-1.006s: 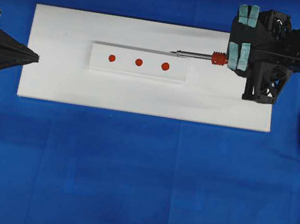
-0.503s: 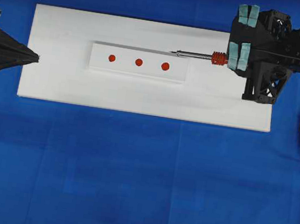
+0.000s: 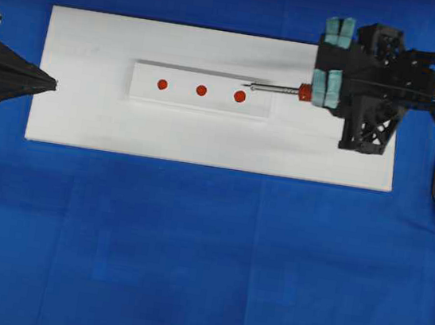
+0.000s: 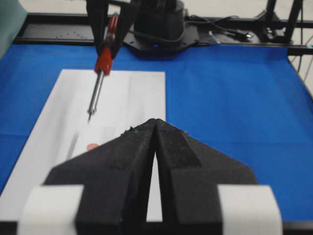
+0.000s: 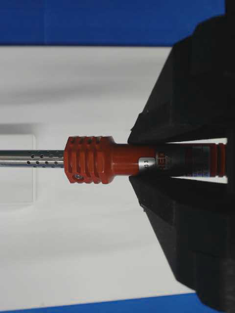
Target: Touch the tip of the soldering iron to the mark.
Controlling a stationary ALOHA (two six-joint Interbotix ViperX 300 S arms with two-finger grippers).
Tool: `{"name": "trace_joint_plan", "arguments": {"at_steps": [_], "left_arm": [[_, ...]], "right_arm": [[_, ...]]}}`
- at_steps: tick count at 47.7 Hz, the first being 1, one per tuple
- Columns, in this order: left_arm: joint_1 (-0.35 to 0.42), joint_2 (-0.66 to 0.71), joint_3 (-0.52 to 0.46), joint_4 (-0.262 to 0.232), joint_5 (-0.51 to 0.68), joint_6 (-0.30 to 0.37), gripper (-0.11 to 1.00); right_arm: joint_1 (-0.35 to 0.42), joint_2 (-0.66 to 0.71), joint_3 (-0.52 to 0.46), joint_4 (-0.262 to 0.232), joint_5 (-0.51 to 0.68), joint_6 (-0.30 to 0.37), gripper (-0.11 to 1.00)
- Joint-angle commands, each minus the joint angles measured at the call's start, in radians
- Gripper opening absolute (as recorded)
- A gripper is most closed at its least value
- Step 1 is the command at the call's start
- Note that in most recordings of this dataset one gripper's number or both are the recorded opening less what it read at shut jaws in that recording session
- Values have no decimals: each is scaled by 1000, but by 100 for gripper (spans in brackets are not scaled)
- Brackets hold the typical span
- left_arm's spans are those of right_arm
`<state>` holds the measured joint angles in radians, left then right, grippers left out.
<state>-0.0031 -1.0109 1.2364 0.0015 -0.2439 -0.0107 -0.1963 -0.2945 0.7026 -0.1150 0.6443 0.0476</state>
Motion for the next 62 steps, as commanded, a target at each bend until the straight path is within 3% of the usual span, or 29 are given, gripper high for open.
{"name": "trace_joint_plan", "arguments": {"at_steps": [1, 24, 62], "left_arm": [[0, 5, -12, 0, -11, -2, 0], [0, 5, -11, 2, -6, -2, 0], [0, 5, -12, 2, -9, -2, 0]], "right_arm": [[-2, 17, -6, 5, -28, 2, 6], [-11, 94, 41, 5, -106, 3, 6], [-18, 95, 41, 5, -101, 6, 6]]}}
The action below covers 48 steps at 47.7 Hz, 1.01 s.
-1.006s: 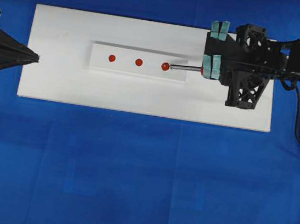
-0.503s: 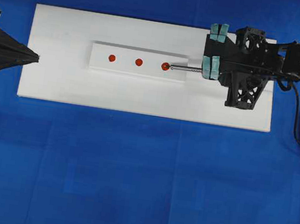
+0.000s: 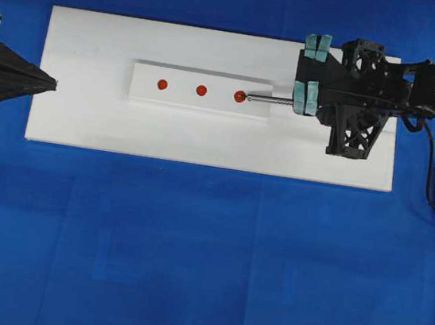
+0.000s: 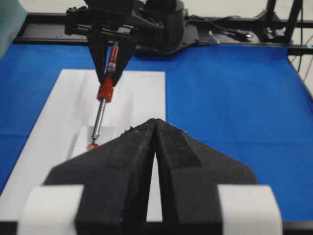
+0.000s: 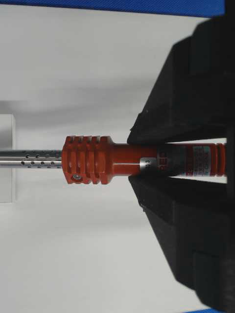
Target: Touch the tip of the soldering iron to the mark.
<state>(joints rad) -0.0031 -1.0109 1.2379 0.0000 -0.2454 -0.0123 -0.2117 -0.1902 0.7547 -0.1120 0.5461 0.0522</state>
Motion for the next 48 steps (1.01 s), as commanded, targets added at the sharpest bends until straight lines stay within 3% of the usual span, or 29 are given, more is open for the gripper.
{"name": "trace_joint_plan", "arguments": {"at_steps": [1, 29, 48], "left_arm": [[0, 5, -14, 3, -8, 0, 0], [0, 5, -14, 3, -8, 0, 0], [0, 5, -12, 2, -6, 0, 0]], "right_arm": [[-3, -9, -11, 2, -3, 2, 6], [-3, -17, -29, 2, 20, 0, 6], [-3, -169, -95, 0, 129, 0, 6]]}}
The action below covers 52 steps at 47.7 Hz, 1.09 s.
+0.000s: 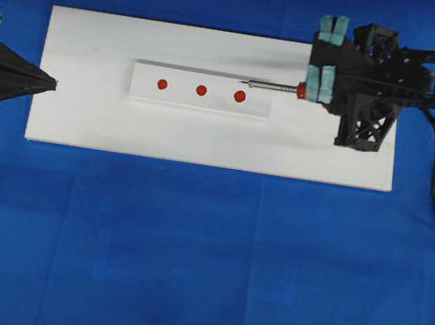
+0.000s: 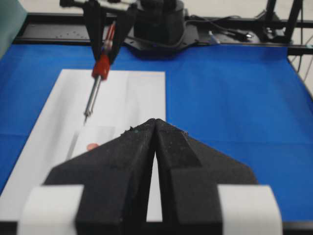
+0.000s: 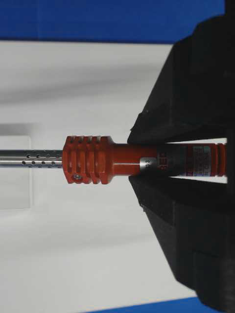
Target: Touch the tip of the soldering iron to the mark.
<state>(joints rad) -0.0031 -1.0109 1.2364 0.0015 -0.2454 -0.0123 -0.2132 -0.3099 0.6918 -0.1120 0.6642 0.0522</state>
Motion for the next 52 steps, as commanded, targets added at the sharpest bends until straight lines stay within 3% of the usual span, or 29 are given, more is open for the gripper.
{"name": "trace_joint_plan", "arguments": {"at_steps": [1, 12, 41, 52], "left_arm": [[0, 5, -12, 2, -6, 0, 0], [0, 5, -12, 0, -6, 0, 0], [0, 5, -12, 0, -6, -2, 0], [0, 5, -12, 0, -9, 0, 0]], "right_arm": [[-2, -57, -34, 0, 15, 0, 6], [-2, -115, -46, -3, 49, 0, 6], [12, -110, -43, 6, 51, 8, 6], [104, -126, -29, 14, 67, 117, 6]]}}
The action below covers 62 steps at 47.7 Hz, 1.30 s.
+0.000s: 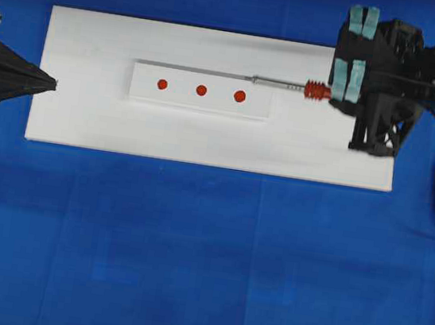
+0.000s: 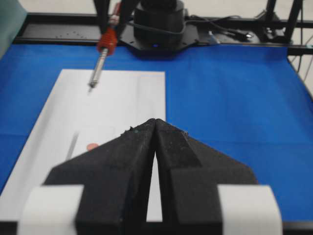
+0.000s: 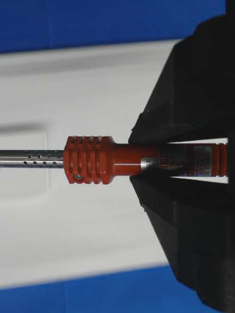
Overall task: Touch the tip of the soldering iron to the mark.
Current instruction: 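Carry the iron back down to the table in front of the board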
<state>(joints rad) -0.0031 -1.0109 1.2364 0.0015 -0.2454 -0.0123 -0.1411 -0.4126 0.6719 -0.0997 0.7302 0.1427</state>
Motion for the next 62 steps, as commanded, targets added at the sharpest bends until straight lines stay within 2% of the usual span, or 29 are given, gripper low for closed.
{"name": "trace_joint_plan", "arguments": {"at_steps": [1, 8, 16, 27, 34, 39, 45, 62], "left_arm": [[0, 5, -12, 0, -9, 0, 0], [0, 5, -12, 0, -9, -2, 0], [0, 5, -12, 0, -9, -2, 0], [0, 5, -12, 0, -9, -2, 0], [0, 5, -12, 0, -9, -2, 0], [0, 5, -12, 0, -9, -2, 0], [0, 5, -12, 0, -9, -2, 0], [0, 5, -12, 0, -9, -2, 0]], "right_arm": [[46, -23, -8, 0, 2, 38, 6], [160, -26, -2, -8, -2, 130, 6], [288, -15, 0, -43, -28, 252, 6], [483, 51, -17, -156, -48, 483, 6], [578, 107, -41, -235, -41, 629, 6], [621, 138, -57, -281, -35, 704, 6], [629, 156, -61, -301, -31, 735, 6], [600, 253, -140, -347, -38, 730, 6]]}}
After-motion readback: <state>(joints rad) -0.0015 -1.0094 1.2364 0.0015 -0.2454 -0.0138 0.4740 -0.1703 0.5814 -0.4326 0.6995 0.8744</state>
